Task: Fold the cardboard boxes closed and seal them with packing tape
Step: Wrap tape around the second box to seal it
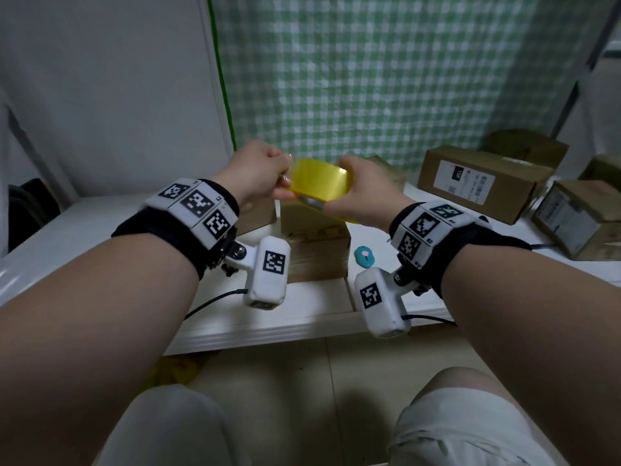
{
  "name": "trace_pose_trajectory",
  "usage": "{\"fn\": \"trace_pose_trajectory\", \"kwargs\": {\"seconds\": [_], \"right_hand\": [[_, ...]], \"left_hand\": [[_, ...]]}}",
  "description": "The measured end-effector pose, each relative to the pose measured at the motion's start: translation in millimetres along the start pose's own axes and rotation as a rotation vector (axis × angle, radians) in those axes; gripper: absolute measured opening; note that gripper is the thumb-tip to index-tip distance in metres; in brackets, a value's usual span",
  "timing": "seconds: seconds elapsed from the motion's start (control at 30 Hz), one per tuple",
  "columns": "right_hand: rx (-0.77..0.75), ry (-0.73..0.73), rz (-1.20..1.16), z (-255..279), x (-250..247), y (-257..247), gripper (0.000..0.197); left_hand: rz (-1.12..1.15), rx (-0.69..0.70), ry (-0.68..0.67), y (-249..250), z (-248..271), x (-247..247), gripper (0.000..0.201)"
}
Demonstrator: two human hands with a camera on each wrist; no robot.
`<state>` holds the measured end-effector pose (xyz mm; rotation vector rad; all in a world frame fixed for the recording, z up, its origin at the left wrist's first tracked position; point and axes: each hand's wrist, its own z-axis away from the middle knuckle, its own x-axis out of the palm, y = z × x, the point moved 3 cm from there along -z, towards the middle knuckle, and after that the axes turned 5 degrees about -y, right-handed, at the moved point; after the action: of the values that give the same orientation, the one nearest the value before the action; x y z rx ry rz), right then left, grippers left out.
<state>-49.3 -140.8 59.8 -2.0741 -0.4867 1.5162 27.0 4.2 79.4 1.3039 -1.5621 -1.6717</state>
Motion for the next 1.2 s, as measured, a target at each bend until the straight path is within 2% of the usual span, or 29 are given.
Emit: {"fn": "trace_pose_trajectory", "kwargs": {"seconds": [0.13, 0.27, 0.4, 0.6, 0.77, 0.87, 0.97, 1.2], "right_hand": [[-0.018, 0.032, 0.069, 3, -8, -4, 0.044], [-0.069, 0.046, 0.06, 12, -15, -10, 0.055], [-0.115, -0.001, 0.19, 19, -23, -16, 0.064], [-0.042, -0.09, 0.452, 21, -34, -16, 0.068], [-0.018, -0.101, 0.518, 15, -46, -28, 0.067], [-0.007, -0.104, 0.623, 16, -50, -30, 0.06], [0.013, -0.102, 0.747, 18, -52, -28, 0.055], [-0.01, -0.113, 0.763, 19, -56, -22, 0.064]], "left_hand": [[-0.043, -0.016, 0.017, 1, -1, -2, 0.014], [0.003, -0.096, 0.058, 4, 3, -2, 0.011], [0.015, -0.17, 0.042, 7, 10, 2, 0.007], [0.03, -0.103, 0.083, 10, 18, 7, 0.004], [0.062, -0.012, 0.107, 23, 25, 5, 0.01], [0.121, 0.092, 0.101, 35, 32, 2, 0.014], [0.083, 0.176, 0.055, 47, 38, 4, 0.017], [0.151, 0.026, 0.127, 30, 34, -2, 0.007]]}}
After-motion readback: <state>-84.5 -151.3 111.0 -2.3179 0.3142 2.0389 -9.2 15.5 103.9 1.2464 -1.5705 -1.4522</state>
